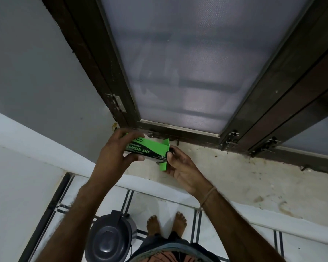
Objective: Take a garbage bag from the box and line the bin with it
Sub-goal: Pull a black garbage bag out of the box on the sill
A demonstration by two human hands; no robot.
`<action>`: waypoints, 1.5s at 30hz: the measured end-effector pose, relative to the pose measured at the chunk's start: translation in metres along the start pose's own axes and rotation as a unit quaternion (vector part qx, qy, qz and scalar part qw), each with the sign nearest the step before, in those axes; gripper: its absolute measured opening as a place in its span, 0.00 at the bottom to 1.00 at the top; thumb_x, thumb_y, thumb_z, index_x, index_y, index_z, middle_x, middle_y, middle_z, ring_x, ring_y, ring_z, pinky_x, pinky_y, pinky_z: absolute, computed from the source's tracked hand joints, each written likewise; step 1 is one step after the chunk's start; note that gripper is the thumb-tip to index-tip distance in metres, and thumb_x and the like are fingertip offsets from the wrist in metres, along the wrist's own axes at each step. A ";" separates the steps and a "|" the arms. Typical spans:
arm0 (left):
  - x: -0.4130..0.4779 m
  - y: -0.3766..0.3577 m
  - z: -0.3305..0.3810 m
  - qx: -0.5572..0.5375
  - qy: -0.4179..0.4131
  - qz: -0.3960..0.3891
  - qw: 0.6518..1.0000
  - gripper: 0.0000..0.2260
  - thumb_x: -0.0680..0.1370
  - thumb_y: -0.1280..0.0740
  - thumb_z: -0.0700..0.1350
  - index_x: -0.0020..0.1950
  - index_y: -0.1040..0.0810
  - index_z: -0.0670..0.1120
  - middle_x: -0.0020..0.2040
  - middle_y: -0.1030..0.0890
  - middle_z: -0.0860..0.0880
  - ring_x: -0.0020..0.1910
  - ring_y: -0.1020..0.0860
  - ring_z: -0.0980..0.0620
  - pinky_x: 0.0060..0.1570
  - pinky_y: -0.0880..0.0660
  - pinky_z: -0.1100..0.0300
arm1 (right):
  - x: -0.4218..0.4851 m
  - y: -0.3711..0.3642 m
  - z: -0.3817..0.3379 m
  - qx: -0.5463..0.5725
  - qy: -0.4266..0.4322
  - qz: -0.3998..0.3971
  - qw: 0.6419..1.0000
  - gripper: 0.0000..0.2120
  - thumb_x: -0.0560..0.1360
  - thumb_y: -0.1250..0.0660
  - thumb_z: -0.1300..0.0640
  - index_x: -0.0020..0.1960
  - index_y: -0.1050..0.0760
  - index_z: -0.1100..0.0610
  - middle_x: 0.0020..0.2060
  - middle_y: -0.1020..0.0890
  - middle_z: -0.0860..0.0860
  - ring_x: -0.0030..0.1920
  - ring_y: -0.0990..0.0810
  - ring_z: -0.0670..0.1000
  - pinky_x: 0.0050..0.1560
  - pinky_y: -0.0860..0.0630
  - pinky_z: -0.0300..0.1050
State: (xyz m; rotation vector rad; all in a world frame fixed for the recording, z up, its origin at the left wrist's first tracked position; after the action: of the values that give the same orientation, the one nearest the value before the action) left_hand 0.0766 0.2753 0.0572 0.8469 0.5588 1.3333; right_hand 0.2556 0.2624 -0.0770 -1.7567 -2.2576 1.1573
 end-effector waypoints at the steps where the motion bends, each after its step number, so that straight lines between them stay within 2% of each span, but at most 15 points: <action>1: -0.001 -0.001 -0.008 -0.023 0.008 0.003 1.000 0.25 0.69 0.19 0.38 0.64 0.18 0.47 0.62 0.23 0.50 0.57 0.22 0.51 0.56 0.29 0.73 | 0.001 0.000 -0.001 0.007 0.006 0.008 1.000 0.20 0.82 0.34 0.59 0.73 0.26 0.62 0.65 0.18 0.60 0.63 0.21 0.55 0.60 0.20 0.46; 5: -0.011 -0.011 -0.045 -0.076 0.053 0.013 0.996 0.25 0.70 0.19 0.38 0.65 0.20 0.46 0.61 0.22 0.48 0.55 0.22 0.54 0.54 0.31 0.80 | -0.004 0.011 -0.020 -0.108 0.072 0.076 0.989 0.09 0.80 0.29 0.63 0.59 0.18 0.56 0.55 0.15 0.57 0.55 0.19 0.52 0.53 0.21 0.47; 10: -0.020 -0.042 -0.083 -0.089 0.106 0.011 0.990 0.24 0.71 0.21 0.35 0.65 0.22 0.46 0.60 0.24 0.47 0.55 0.21 0.48 0.53 0.30 0.80 | -0.025 0.041 -0.034 -0.144 0.108 0.152 0.972 0.13 0.79 0.29 0.66 0.63 0.22 0.66 0.60 0.19 0.65 0.58 0.15 0.55 0.55 0.15 0.47; 15: -0.011 -0.066 -0.089 -0.058 0.121 0.018 0.991 0.25 0.72 0.23 0.33 0.68 0.22 0.43 0.67 0.26 0.42 0.57 0.22 0.48 0.61 0.21 0.52 | -0.049 0.062 -0.040 -0.136 0.138 0.184 0.964 0.10 0.81 0.32 0.65 0.62 0.23 0.64 0.58 0.17 0.57 0.61 0.16 0.56 0.55 0.16 0.46; 18: -0.006 -0.075 -0.078 0.007 0.127 -0.012 0.992 0.31 0.73 0.24 0.33 0.75 0.25 0.45 0.77 0.32 0.37 0.73 0.29 0.36 0.71 0.28 0.43 | -0.052 0.058 -0.036 -0.079 0.134 0.175 0.972 0.08 0.81 0.33 0.64 0.60 0.23 0.62 0.60 0.18 0.60 0.59 0.15 0.53 0.55 0.16 0.45; 21: -0.012 -0.060 -0.051 0.168 0.107 0.095 0.975 0.37 0.69 0.19 0.42 0.76 0.28 0.44 0.75 0.30 0.36 0.74 0.33 0.33 0.67 0.31 0.36 | -0.053 0.049 -0.033 -0.032 0.138 0.170 0.975 0.11 0.77 0.30 0.60 0.58 0.23 0.60 0.62 0.19 0.62 0.59 0.14 0.53 0.56 0.17 0.45; 23: -0.027 -0.057 -0.026 0.069 0.099 0.181 0.976 0.31 0.73 0.22 0.48 0.72 0.29 0.44 0.66 0.24 0.41 0.64 0.26 0.41 0.59 0.26 0.46 | -0.054 0.042 -0.031 -0.016 0.141 0.172 0.975 0.15 0.75 0.29 0.58 0.59 0.24 0.61 0.63 0.20 0.63 0.60 0.15 0.54 0.58 0.17 0.49; 25: -0.034 -0.074 -0.014 -0.182 0.168 0.162 0.955 0.25 0.79 0.29 0.55 0.72 0.31 0.49 0.62 0.22 0.48 0.58 0.21 0.55 0.53 0.21 0.56 | -0.053 0.034 -0.028 -0.004 0.138 0.173 0.975 0.17 0.74 0.28 0.58 0.60 0.25 0.62 0.62 0.20 0.63 0.60 0.16 0.54 0.60 0.17 0.51; 26: -0.035 -0.090 -0.009 -0.318 0.229 0.118 0.913 0.23 0.80 0.32 0.59 0.72 0.31 0.52 0.61 0.21 0.50 0.57 0.20 0.60 0.53 0.19 0.59 | -0.052 0.029 -0.026 0.001 0.132 0.169 0.977 0.17 0.74 0.28 0.58 0.60 0.25 0.62 0.62 0.19 0.62 0.59 0.15 0.54 0.60 0.17 0.51; 28: -0.035 -0.111 0.002 -0.494 0.300 0.068 0.813 0.22 0.82 0.36 0.60 0.71 0.29 0.50 0.63 0.19 0.47 0.60 0.18 0.56 0.59 0.18 0.55 | -0.051 0.016 -0.021 -0.018 0.112 0.147 0.983 0.14 0.76 0.28 0.59 0.59 0.24 0.62 0.59 0.17 0.60 0.58 0.14 0.53 0.57 0.17 0.49; 29: -0.034 -0.111 0.004 -0.520 0.304 0.070 0.795 0.21 0.83 0.37 0.58 0.71 0.28 0.48 0.63 0.18 0.45 0.61 0.17 0.52 0.60 0.18 0.53 | -0.050 0.009 -0.020 -0.056 0.103 0.138 0.983 0.11 0.78 0.28 0.58 0.58 0.23 0.61 0.57 0.16 0.58 0.56 0.14 0.53 0.56 0.17 0.48; 32: -0.035 -0.102 0.005 -0.521 0.278 0.074 0.804 0.17 0.83 0.35 0.52 0.69 0.24 0.45 0.62 0.16 0.44 0.62 0.17 0.47 0.59 0.17 0.52 | -0.051 -0.007 -0.018 -0.132 0.096 0.133 0.977 0.12 0.79 0.28 0.54 0.58 0.21 0.61 0.51 0.14 0.55 0.51 0.15 0.51 0.49 0.18 0.42; 36: -0.048 -0.108 0.005 -0.545 0.257 0.028 0.798 0.16 0.84 0.34 0.51 0.68 0.22 0.44 0.63 0.15 0.43 0.64 0.18 0.45 0.65 0.22 0.48 | -0.050 -0.018 -0.022 -0.147 0.106 0.152 0.972 0.12 0.80 0.28 0.55 0.51 0.22 0.65 0.45 0.16 0.60 0.46 0.17 0.50 0.46 0.19 0.42; 40: -0.064 -0.118 0.006 -0.614 0.308 0.015 0.726 0.21 0.84 0.37 0.56 0.70 0.22 0.44 0.64 0.16 0.41 0.65 0.18 0.43 0.59 0.19 0.53 | -0.046 -0.022 -0.019 -0.163 0.097 0.165 0.968 0.13 0.82 0.32 0.57 0.47 0.24 0.68 0.38 0.19 0.55 0.39 0.21 0.47 0.42 0.23 0.40; 45: -0.079 -0.122 0.001 -0.622 0.363 0.011 0.694 0.25 0.77 0.28 0.58 0.69 0.21 0.45 0.61 0.14 0.43 0.60 0.15 0.44 0.52 0.17 0.53 | -0.043 -0.017 0.000 -0.112 0.037 0.244 0.962 0.11 0.85 0.36 0.54 0.49 0.26 0.61 0.41 0.19 0.56 0.42 0.22 0.51 0.41 0.23 0.40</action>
State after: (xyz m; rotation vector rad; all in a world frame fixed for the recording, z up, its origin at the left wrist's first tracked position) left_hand 0.1373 0.1958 -0.0483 -0.8518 0.1002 1.6401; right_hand 0.2565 0.2247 -0.0508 -2.4999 -2.0375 0.8901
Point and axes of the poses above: each hand's wrist, its own x-axis towards the middle knuckle, its own y-axis out of the back of the hand, z = x × y, the point moved 8 cm from there along x, towards the middle knuckle
